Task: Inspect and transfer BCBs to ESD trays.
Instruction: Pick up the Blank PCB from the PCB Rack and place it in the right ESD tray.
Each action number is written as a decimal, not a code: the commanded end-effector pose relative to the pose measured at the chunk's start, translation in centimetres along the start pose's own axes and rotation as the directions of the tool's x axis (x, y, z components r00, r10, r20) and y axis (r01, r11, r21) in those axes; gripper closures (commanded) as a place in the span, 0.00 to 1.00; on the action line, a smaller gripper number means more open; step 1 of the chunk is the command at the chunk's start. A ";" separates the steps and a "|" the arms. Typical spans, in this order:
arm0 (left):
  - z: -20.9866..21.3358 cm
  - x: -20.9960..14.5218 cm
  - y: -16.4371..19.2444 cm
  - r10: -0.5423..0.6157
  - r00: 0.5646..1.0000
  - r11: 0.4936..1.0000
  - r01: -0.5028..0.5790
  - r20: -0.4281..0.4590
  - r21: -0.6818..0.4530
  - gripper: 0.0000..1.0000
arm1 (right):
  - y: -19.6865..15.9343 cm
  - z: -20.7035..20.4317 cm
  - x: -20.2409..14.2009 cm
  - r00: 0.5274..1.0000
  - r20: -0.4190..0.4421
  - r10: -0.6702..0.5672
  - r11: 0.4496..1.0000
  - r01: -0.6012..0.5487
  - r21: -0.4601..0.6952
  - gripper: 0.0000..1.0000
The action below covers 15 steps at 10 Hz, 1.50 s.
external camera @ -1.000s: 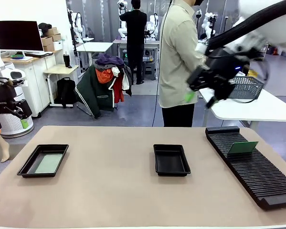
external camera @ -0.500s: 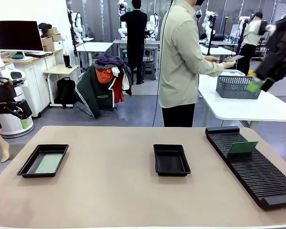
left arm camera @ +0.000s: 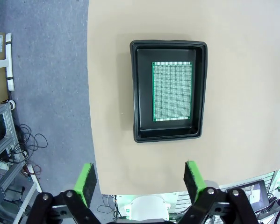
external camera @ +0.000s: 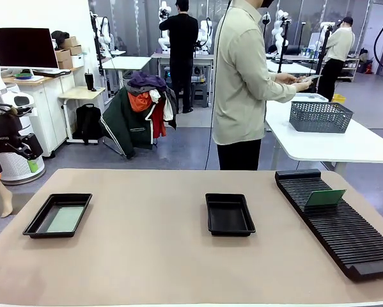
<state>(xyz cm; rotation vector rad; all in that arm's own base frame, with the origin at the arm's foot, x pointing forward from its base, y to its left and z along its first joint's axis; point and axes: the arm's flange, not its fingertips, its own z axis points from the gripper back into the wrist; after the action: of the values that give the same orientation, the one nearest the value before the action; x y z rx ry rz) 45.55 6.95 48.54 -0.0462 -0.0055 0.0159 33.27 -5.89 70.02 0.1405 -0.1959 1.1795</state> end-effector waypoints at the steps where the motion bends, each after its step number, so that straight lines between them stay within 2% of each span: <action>1: -0.2 0.0 0.0 0.001 1.000 1.000 -0.001 0.010 -0.005 0.00 | -0.8 1.2 -0.7 0.981 -0.055 0.188 0.982 -0.189 -0.015 0.00; 4: -0.2 0.0 0.0 0.001 1.000 1.000 -0.001 0.010 -0.005 0.00 | -0.2 2.8 -1.1 0.914 -0.080 0.397 0.917 -0.398 -0.001 0.00; 7: -0.2 0.0 0.0 0.001 1.000 1.000 -0.001 0.010 -0.005 0.00 | -0.1 3.7 -0.9 0.870 -0.083 0.486 0.873 -0.488 -0.002 0.00; 9: -0.2 0.0 0.0 0.001 1.000 1.000 -0.001 0.010 -0.005 0.00 | 0.2 3.3 -0.6 0.886 -0.064 0.460 0.887 -0.462 -0.024 0.00; 15: -0.2 0.0 0.0 0.001 1.000 1.000 -0.001 0.010 -0.005 0.00 | 0.2 3.3 -0.6 0.886 -0.064 0.460 0.887 -0.462 -0.024 0.00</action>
<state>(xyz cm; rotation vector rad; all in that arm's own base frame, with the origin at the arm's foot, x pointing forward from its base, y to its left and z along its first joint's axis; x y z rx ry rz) 45.56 6.87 48.54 -0.0462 -0.0055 0.0143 32.59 -7.16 73.34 0.0170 -0.2107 1.6622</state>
